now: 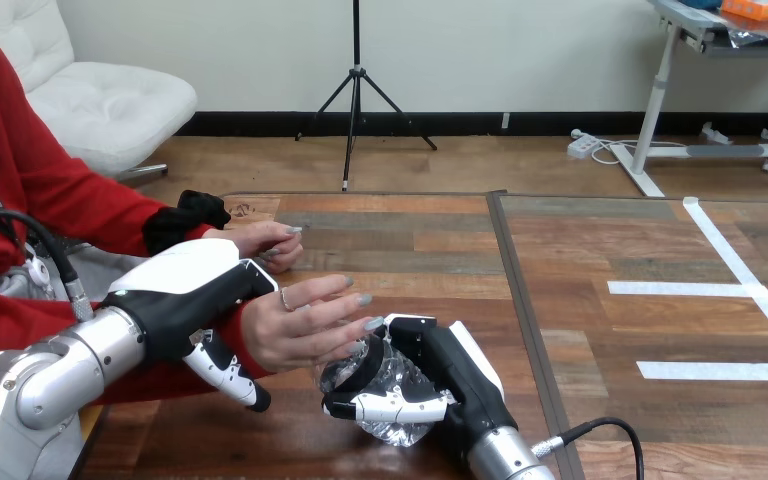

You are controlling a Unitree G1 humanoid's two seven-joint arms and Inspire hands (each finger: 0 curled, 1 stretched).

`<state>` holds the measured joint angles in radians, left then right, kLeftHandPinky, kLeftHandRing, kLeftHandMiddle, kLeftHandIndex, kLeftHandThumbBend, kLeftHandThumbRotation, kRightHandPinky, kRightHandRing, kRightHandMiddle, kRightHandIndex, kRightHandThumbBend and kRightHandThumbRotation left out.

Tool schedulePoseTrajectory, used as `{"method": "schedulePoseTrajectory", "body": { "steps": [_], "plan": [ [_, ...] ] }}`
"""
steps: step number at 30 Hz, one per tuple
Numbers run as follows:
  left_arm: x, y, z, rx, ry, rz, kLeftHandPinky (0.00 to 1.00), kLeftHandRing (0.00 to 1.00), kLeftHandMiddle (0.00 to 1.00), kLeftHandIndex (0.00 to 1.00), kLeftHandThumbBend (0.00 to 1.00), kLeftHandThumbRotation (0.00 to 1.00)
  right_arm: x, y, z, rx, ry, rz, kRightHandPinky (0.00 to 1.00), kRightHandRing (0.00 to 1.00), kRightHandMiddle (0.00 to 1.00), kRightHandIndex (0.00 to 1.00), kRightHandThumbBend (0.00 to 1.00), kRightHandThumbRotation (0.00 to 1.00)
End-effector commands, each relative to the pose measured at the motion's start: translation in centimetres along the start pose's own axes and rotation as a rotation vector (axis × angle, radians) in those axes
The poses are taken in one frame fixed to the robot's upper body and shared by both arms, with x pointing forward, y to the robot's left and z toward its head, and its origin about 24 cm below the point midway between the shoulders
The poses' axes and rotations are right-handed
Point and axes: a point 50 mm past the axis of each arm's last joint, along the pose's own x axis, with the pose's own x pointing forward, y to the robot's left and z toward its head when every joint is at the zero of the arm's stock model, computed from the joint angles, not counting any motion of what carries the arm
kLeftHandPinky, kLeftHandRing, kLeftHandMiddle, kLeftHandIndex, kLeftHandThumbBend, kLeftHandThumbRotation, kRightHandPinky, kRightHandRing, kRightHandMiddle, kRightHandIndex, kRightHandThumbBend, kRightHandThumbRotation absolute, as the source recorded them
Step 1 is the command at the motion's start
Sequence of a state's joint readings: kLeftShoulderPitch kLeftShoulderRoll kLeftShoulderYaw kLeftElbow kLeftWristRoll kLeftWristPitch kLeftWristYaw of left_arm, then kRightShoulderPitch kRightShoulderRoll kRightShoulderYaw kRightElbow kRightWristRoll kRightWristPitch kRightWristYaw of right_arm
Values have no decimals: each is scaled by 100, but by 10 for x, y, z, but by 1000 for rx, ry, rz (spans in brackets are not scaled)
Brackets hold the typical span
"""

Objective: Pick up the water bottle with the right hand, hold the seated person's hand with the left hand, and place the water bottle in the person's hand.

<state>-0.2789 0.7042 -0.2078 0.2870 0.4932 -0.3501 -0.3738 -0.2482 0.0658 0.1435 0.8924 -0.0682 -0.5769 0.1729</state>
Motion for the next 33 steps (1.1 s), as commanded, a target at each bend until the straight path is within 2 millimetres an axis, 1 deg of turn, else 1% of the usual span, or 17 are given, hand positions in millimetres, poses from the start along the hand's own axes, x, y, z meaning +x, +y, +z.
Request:
{"method": "schedulePoseTrajectory", "body": {
  "steps": [1,4,5,10,13,14,22,23,28,30,31,33],
  "plan": [
    [11,56,30,60,-166,217,33,39,45,46,94,0,27,21,33,-20,-134,77,29,36,43,46,97,16],
    [11,55,29,62,-168,215,37,43,48,49,94,0,27,20,33,-37,-134,71,33,40,48,50,99,19],
    [11,54,28,65,-171,217,40,45,50,51,95,0,26,20,33,-42,-133,68,36,43,51,53,99,22],
    [11,52,25,90,-162,210,45,50,55,57,95,1,26,18,33,-56,-129,49,42,49,56,58,100,26],
    [11,51,23,98,-160,204,50,54,59,62,94,5,26,17,33,-67,-126,41,47,55,61,63,100,31],
    [11,50,22,99,-164,205,52,57,62,65,94,7,26,17,33,-67,-126,39,52,60,65,67,100,34],
    [9,49,20,115,-161,198,58,65,70,76,96,12,25,14,33,-108,-110,25,63,74,76,79,100,43],
    [9,49,20,116,-161,197,59,67,72,79,96,13,25,13,33,-111,-110,23,67,78,79,82,100,45],
    [7,49,20,118,-162,190,61,70,76,83,98,15,23,11,32,-136,-104,10,72,84,84,87,100,49],
    [7,49,20,122,-163,189,62,72,78,85,99,16,23,10,32,-142,-100,8,76,87,87,90,100,51],
    [6,49,20,124,-165,187,62,72,78,85,99,16,23,9,32,-149,-96,5,76,87,87,90,100,51],
    [6,49,21,126,-167,186,64,74,81,88,100,18,22,9,32,-157,-91,1,79,89,89,93,100,53]
  ]
}}
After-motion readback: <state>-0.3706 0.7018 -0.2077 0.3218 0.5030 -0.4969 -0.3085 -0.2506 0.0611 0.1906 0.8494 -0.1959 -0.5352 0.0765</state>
